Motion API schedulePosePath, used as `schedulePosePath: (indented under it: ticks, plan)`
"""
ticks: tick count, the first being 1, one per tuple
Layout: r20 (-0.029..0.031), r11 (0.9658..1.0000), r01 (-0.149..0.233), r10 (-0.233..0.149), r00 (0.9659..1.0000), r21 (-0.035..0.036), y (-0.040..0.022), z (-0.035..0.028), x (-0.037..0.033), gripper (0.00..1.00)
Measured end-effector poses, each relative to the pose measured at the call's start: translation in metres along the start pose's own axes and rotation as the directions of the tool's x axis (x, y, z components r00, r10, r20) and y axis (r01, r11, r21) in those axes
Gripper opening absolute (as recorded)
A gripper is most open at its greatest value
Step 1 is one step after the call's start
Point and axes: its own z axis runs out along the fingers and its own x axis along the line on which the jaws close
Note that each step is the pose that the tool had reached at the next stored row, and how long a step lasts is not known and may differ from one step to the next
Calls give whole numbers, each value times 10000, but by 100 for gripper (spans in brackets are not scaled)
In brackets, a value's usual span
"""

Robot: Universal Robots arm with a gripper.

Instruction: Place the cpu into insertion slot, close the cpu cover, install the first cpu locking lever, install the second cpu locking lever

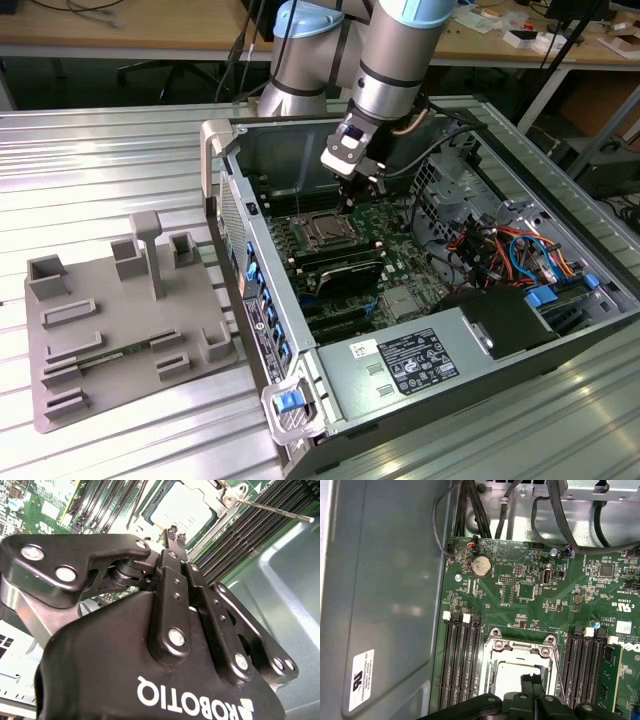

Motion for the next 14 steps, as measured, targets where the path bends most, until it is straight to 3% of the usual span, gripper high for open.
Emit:
schedulePosePath:
  ticks: [14]
  plan:
    - [7, 9980, 636, -636, 9980, -25, 0, 0, 0, 11]
